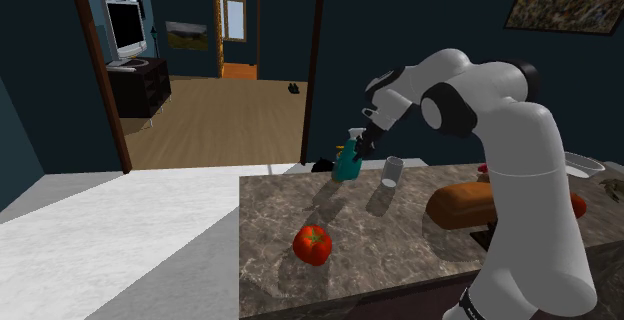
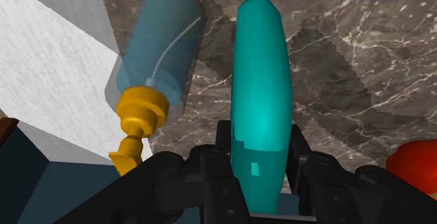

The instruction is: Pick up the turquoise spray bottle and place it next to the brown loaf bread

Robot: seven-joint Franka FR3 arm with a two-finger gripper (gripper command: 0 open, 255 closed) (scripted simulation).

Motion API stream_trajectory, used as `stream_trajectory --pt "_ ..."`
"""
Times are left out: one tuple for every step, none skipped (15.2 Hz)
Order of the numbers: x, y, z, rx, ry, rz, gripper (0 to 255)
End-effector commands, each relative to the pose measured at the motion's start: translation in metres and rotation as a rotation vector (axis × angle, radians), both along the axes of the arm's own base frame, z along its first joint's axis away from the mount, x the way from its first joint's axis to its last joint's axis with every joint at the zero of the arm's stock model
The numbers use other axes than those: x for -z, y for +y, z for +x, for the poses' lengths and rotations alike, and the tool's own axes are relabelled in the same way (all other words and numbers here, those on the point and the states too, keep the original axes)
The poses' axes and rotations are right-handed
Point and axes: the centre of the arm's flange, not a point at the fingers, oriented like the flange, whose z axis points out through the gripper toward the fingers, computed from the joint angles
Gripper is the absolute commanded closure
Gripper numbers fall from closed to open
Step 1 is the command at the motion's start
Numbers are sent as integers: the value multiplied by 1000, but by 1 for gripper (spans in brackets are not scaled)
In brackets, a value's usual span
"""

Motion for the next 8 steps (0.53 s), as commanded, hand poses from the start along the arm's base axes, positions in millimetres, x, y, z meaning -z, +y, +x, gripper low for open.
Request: stream_trajectory --pt "-11 0 -1 0 0 0 255" --pt "-16 0 -1 0 0 0 255" --pt "-21 0 -1 0 0 0 255" --pt "-26 0 -1 0 0 0 255" --pt "-32 0 -1 0 0 0 255" --pt "-37 0 -1 0 0 0 255" --pt "-42 0 -1 0 0 0 255" --pt "-48 0 -1 0 0 0 255"
